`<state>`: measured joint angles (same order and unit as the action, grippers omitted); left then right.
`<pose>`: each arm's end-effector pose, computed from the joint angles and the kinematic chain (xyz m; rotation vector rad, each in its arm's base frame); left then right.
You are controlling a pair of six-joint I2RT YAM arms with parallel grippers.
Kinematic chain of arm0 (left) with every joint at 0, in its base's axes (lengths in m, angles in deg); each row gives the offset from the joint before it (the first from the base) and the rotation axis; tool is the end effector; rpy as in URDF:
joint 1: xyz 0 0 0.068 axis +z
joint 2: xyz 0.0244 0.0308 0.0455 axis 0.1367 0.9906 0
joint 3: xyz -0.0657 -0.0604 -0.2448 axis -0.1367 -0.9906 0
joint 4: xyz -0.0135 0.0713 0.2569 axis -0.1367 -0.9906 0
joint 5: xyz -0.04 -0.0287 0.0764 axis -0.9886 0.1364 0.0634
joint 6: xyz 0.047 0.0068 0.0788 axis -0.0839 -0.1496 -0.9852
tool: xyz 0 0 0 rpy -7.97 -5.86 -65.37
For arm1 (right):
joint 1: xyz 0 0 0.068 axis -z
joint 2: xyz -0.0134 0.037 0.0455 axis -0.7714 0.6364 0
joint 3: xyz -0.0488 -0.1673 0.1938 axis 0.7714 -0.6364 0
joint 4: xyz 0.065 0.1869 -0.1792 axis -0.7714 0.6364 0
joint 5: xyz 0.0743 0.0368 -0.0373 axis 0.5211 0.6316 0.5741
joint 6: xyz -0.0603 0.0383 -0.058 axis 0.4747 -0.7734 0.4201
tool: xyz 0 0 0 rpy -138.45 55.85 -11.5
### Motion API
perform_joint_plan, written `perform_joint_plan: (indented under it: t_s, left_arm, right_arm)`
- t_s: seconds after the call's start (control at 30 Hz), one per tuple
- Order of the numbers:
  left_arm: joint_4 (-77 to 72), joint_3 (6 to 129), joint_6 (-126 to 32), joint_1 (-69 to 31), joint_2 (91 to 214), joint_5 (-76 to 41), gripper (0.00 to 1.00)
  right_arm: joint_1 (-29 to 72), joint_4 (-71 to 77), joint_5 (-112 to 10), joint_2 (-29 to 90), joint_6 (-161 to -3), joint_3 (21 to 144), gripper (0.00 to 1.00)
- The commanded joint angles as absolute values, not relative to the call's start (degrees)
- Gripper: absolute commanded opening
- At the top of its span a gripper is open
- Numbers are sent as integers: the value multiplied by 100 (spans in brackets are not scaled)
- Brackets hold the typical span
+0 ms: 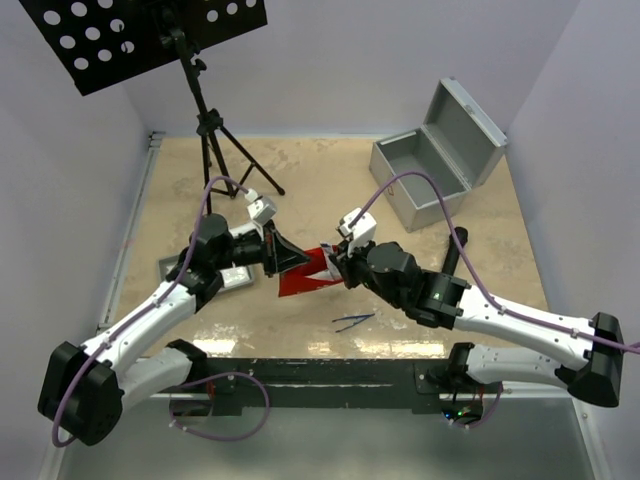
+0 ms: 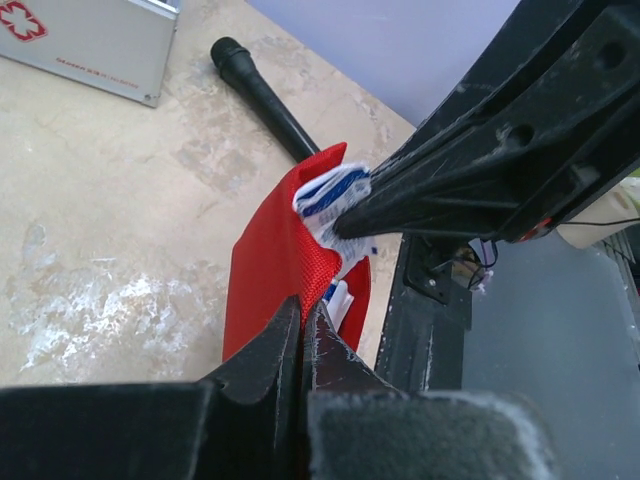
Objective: Organize the medicine kit
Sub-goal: Place the medical item at the medicine pouch.
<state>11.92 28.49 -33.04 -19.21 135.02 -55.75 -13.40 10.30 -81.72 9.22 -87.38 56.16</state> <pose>0.2125 -0.1761 0.2571 0.6807 1.7394 -1.3432 0.1577 0.2493 0.2964 -0.5728 1.8133 0.5438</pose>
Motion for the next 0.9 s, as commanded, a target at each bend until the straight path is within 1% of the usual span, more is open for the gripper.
perform_joint_plan:
  t_s: [0.0, 0.1, 0.2, 0.43, 0.63, 0.67, 0.77, 0.87]
  left_arm:
    - [1819, 3303, -3035, -1922, 13609, -6025, 0]
    - [1828, 3426, -3000, -1921, 13644, -6139, 0]
    - [1740, 3523, -3000, -1913, 13688, -6148, 0]
    - [1635, 3576, -3149, -1904, 13723, -6253, 0]
    - [1459, 3506, -3290, -1904, 13706, -6237, 0]
    - [1441, 3497, -3299, -1904, 13679, -6141, 0]
    - [1537, 3339, -3299, -1904, 13548, -5911, 0]
    - [1503, 3286, -3404, -1904, 13582, -5990, 0]
  right_arm:
    - [-1386, 820, -7672, 1108, -8334, 5728, 0]
    - [-1403, 933, -7390, 1266, -8105, 5860, 0]
    - [-1500, 1145, -7433, 1433, -7772, 6001, 0]
    - [-1544, 1452, -6977, 1503, -7209, 6229, 0]
    - [-1544, 1655, -7152, 1785, -7366, 6493, 2]
    - [-1544, 1629, -7230, 1759, -7444, 6493, 0]
    - [-1544, 1428, -7082, 1583, -7454, 6397, 0]
    - [-1544, 1417, -6906, 1478, -7332, 6466, 0]
